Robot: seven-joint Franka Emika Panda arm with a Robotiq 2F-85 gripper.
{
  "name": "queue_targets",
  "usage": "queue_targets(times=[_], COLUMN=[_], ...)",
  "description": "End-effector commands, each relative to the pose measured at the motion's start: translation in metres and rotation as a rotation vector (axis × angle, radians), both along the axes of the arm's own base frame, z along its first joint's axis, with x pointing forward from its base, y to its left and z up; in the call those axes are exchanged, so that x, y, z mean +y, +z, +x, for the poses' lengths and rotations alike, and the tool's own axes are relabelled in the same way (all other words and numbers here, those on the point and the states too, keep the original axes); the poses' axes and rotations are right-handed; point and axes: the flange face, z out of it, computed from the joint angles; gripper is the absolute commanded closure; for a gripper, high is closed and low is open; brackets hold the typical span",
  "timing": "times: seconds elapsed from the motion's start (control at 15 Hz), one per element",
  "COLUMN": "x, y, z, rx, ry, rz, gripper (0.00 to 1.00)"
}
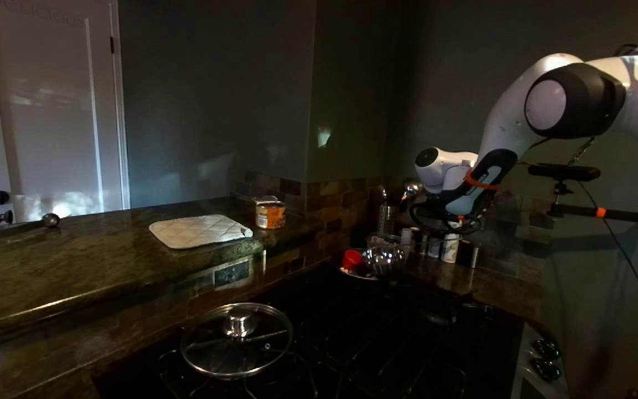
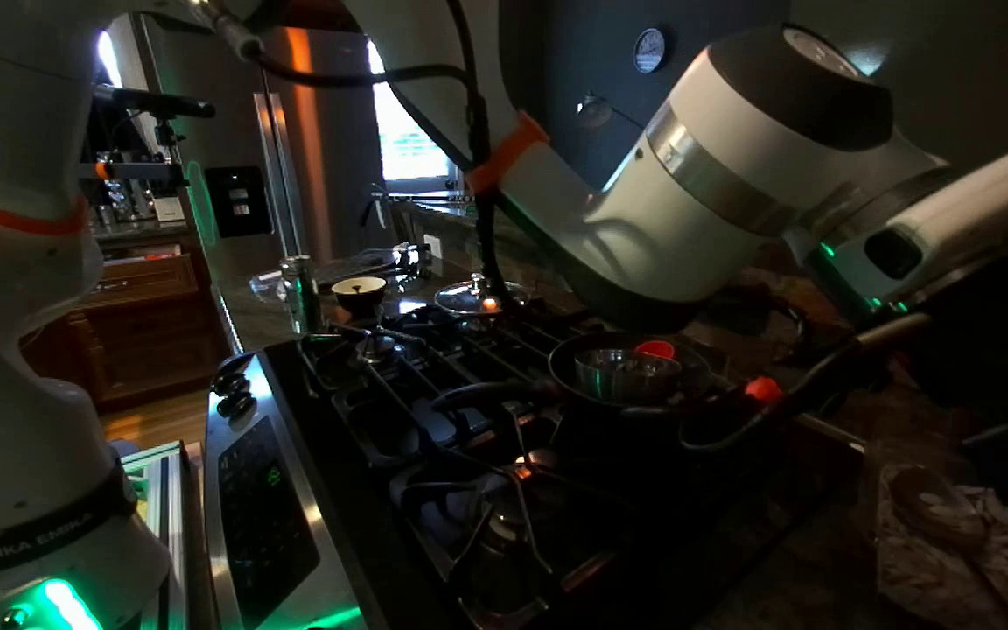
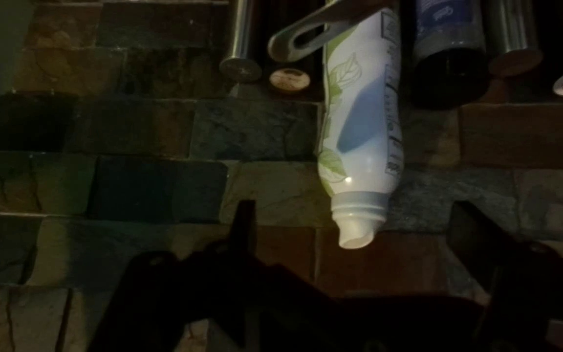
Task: Put the white spray can on the upper cabinet.
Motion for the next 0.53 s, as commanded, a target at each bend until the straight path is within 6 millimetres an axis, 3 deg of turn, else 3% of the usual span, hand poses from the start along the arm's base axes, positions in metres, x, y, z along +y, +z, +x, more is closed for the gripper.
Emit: queue_targets(times=[0.0,0.47], x=[-0.019,-0.046], y=[-0.026,-0.045], z=[0.016,-0.004], rx=[-0.037,-0.046], ry=[0.008,-0.031], rz=[-0.020,-0.029], gripper=[0.00,0.00])
